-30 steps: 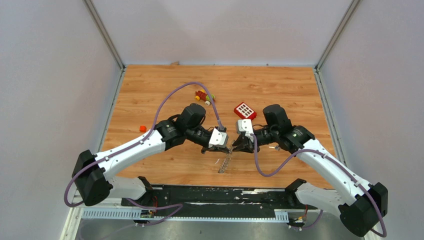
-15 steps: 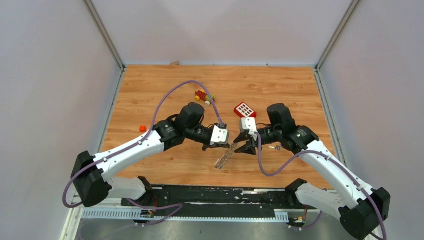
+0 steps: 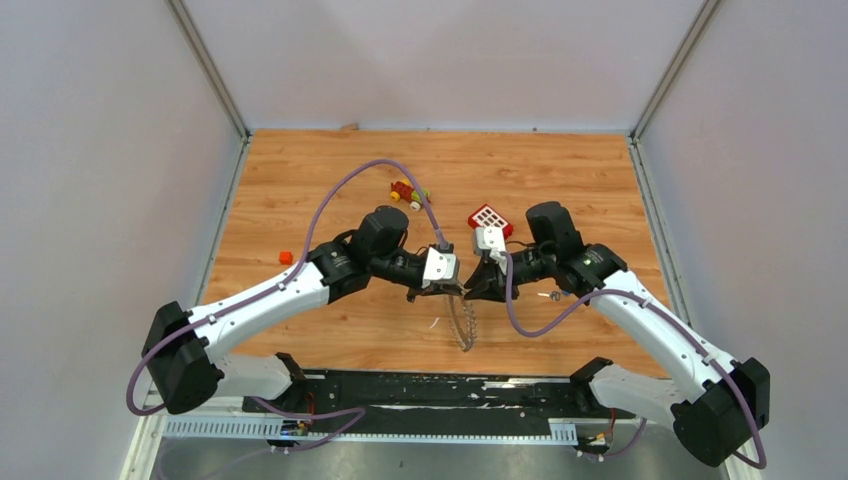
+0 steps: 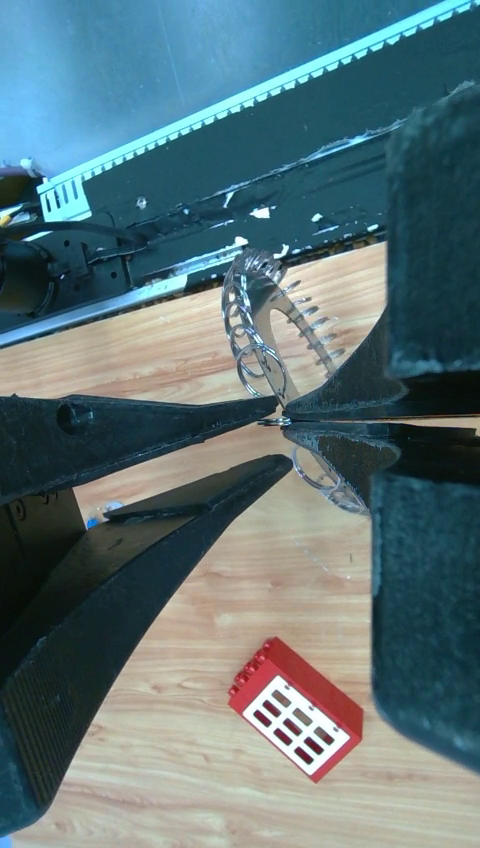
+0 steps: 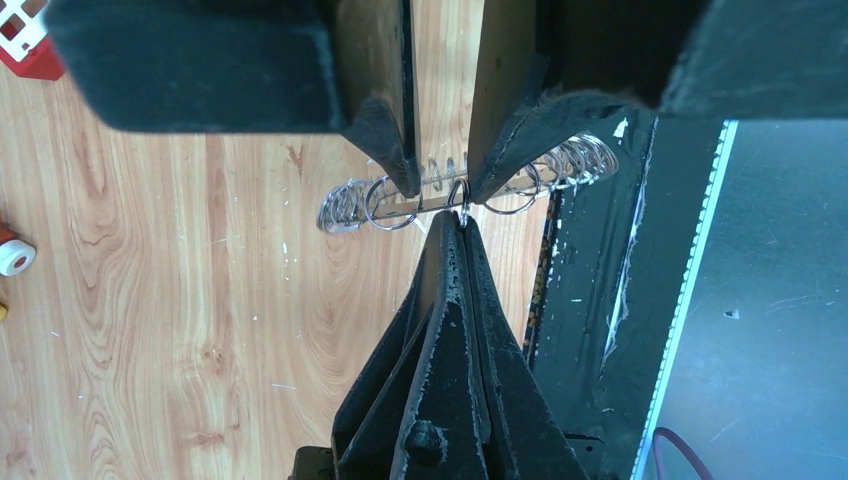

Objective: Put the keys on the keyring

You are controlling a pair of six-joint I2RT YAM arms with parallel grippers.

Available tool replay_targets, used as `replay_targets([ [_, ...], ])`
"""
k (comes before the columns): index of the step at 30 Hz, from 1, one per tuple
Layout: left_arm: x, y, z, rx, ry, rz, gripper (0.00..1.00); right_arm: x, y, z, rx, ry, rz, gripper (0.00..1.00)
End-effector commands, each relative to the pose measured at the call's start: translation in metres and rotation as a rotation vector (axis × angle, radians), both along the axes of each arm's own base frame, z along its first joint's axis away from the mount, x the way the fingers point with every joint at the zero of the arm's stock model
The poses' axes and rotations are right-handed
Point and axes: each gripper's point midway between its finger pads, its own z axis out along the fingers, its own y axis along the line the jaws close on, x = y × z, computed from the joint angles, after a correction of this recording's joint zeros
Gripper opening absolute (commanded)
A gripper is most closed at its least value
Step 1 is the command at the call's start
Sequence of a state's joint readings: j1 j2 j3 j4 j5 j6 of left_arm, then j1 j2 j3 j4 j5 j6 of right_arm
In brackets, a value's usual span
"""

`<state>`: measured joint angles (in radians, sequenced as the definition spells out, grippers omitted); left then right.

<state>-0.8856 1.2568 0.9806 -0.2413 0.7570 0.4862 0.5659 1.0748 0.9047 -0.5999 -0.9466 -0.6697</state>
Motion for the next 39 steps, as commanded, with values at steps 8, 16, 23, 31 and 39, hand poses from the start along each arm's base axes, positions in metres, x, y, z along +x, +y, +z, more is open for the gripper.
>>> replay_targets([
  [8, 0.006, -0.009, 0.020, -0.072, -0.006, 0.021, 0.00, 0.003, 0.009, 0.025, 0.081, -0.045, 0.024, 0.19],
  [16, 0.007, -0.009, 0.022, -0.072, -0.013, 0.025, 0.00, 0.009, 0.007, 0.026, 0.082, -0.088, -0.007, 0.00],
  [23, 0.005, 0.002, 0.027, -0.073, -0.054, -0.001, 0.00, 0.009, 0.002, 0.034, 0.093, -0.159, -0.024, 0.00],
  [31, 0.007, 0.017, 0.028, -0.028, -0.148, -0.007, 0.30, -0.004, 0.003, 0.048, 0.124, -0.152, 0.040, 0.00],
  [39, 0.019, 0.022, 0.024, -0.019, -0.165, 0.046, 0.40, -0.013, 0.004, 0.057, 0.161, -0.146, 0.075, 0.00],
])
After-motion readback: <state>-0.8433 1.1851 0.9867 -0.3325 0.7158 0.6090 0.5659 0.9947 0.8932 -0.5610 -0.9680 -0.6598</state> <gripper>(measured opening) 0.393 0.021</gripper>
